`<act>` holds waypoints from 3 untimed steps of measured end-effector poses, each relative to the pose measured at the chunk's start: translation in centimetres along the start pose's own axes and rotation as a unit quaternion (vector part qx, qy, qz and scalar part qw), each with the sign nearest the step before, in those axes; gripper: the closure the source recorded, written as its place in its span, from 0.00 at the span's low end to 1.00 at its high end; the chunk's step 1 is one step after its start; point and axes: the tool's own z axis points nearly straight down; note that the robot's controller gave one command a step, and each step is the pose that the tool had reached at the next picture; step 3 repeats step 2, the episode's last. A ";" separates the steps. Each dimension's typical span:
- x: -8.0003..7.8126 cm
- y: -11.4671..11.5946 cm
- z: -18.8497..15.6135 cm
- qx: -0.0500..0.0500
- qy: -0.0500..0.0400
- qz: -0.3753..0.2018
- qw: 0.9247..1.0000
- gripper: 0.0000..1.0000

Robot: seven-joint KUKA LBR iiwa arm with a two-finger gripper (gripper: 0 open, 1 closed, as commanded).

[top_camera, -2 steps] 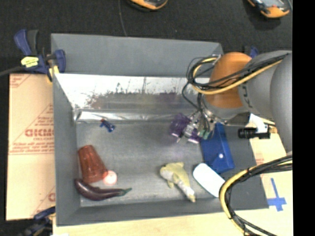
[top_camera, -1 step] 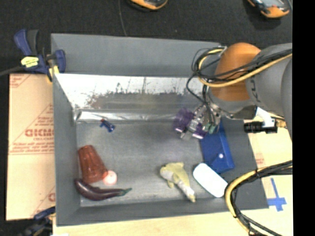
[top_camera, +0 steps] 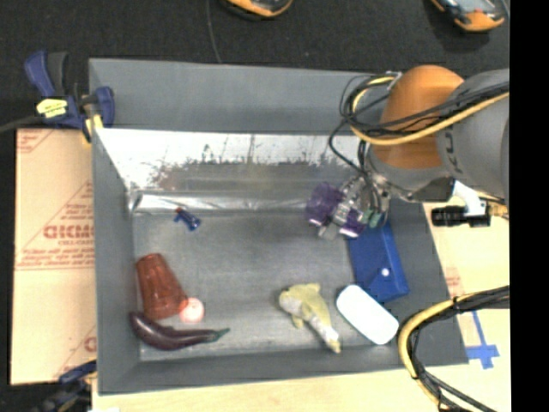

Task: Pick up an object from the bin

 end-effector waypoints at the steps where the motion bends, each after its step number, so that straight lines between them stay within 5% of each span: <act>1: 0.0 0.0 -3.7 0.001 0.002 -0.002 1.000 1.00; 2: -0.2 0.0 -7.8 0.000 0.001 -0.004 1.000 1.00; 3: -0.2 0.0 -7.8 0.000 0.001 -0.004 1.000 1.00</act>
Offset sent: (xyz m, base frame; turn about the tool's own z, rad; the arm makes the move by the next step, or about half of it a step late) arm -0.0016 -0.0003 0.0877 -0.0025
